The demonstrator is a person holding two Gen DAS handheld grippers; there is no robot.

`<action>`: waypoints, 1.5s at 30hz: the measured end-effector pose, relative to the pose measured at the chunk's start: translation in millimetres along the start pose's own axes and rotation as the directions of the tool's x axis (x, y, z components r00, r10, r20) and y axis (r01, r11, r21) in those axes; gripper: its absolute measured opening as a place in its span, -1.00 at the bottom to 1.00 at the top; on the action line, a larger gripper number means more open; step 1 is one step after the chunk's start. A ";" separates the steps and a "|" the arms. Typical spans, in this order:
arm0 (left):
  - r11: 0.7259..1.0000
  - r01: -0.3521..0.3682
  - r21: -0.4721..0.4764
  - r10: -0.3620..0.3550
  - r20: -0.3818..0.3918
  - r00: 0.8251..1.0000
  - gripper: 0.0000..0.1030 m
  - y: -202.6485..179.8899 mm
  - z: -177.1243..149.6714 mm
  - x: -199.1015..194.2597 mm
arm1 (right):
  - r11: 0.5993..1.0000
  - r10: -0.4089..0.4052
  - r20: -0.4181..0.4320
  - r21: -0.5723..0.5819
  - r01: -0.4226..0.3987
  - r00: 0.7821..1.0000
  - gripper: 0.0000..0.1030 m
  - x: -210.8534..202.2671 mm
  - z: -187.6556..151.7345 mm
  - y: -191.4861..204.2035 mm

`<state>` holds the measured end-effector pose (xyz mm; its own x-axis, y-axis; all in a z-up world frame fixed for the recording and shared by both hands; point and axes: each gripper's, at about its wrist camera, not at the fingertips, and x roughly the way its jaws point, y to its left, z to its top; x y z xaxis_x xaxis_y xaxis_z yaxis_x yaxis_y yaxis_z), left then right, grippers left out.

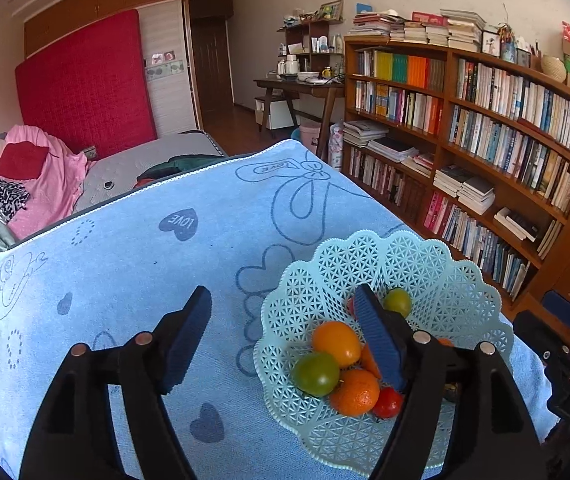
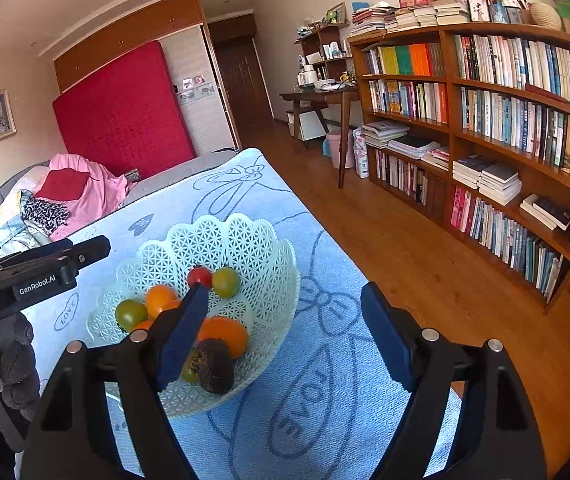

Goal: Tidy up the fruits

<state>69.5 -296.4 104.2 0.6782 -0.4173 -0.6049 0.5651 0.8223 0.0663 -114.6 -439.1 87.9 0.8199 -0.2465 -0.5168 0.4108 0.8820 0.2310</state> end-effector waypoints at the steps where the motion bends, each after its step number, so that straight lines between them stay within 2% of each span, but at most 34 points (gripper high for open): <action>1: 1.000 -0.011 0.005 0.011 0.003 1.000 0.47 -0.1 -1.7 -2.4 | 1.000 0.004 0.000 -0.002 -0.004 1.000 0.65 -2.1 0.2 1.6; 3: 1.000 -0.026 0.013 0.026 0.015 1.000 0.71 -0.4 -5.3 -8.3 | 1.000 0.014 0.001 -0.009 -0.014 1.000 0.73 -5.2 0.9 5.6; 9: 0.993 -0.103 0.051 0.101 0.053 0.993 0.83 -6.4 -14.6 -24.8 | 0.995 0.058 -0.007 -0.078 -0.059 0.998 0.88 -18.1 2.2 24.7; 14: 0.985 -0.160 0.060 0.155 0.082 0.985 0.87 -7.5 -20.4 -37.6 | 0.985 0.057 0.003 -0.165 -0.055 0.998 0.90 -29.4 0.9 44.6; 21: 0.974 -0.216 0.061 0.209 0.111 0.972 0.89 -5.6 -24.4 -48.8 | 0.981 0.059 0.001 -0.183 -0.058 0.998 0.92 -37.5 -0.7 51.4; 38: 0.956 -0.285 0.065 0.275 0.134 0.952 0.90 -8.0 -37.3 -62.4 | 0.965 0.025 -0.021 -0.260 -0.029 0.999 0.92 -38.6 -0.9 58.0; 45: 0.947 -0.311 0.079 0.300 0.131 0.945 0.90 -9.0 -43.5 -62.2 | 0.935 0.012 -0.038 -0.355 -0.024 0.999 0.94 -39.4 -6.8 70.8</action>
<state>1.8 -261.0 106.7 0.8720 -0.1985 -0.4475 0.3610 0.8782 0.3137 -120.6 -364.2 119.1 0.8091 -0.2209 -0.5446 0.2225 0.9728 -0.0640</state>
